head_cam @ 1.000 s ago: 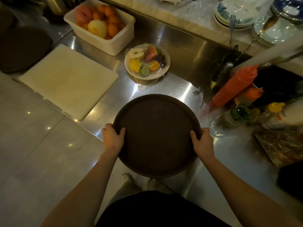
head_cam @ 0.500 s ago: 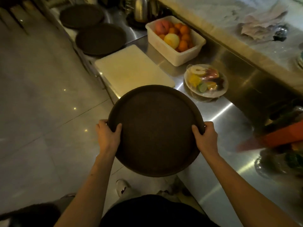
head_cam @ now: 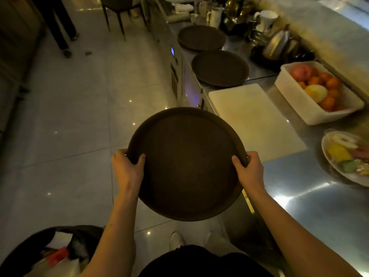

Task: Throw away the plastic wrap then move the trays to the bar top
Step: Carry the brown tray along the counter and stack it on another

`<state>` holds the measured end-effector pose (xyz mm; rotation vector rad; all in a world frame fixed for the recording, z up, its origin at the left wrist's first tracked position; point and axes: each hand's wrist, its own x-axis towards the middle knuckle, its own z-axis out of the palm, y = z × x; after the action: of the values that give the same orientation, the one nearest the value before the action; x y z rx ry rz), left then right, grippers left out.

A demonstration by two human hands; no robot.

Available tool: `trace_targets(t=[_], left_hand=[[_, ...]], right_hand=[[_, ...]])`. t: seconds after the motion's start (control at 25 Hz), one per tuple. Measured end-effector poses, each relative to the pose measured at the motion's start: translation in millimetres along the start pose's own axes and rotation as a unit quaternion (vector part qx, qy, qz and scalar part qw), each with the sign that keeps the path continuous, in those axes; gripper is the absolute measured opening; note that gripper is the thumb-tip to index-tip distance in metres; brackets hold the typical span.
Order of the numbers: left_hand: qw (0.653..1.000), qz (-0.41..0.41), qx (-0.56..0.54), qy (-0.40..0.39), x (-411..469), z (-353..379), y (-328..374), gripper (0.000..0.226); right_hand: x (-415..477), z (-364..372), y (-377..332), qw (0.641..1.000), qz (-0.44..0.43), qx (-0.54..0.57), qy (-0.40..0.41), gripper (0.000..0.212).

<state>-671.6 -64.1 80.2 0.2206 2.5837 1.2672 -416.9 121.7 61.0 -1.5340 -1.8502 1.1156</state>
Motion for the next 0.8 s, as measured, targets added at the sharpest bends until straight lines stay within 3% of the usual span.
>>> trace_targets(t=[0.36, 0.8], left_hand=[[0.999, -0.028, -0.013, 0.034, 94, 15, 12, 0.049], [0.998, 0.027, 0.057, 0.016, 230, 116, 128, 0.052]], right_hand=[[90, 68, -48, 0.999, -0.024, -0.02, -0.018, 0.029], [261, 102, -78, 0.998, 0.044, 0.038, 0.035, 0.027]])
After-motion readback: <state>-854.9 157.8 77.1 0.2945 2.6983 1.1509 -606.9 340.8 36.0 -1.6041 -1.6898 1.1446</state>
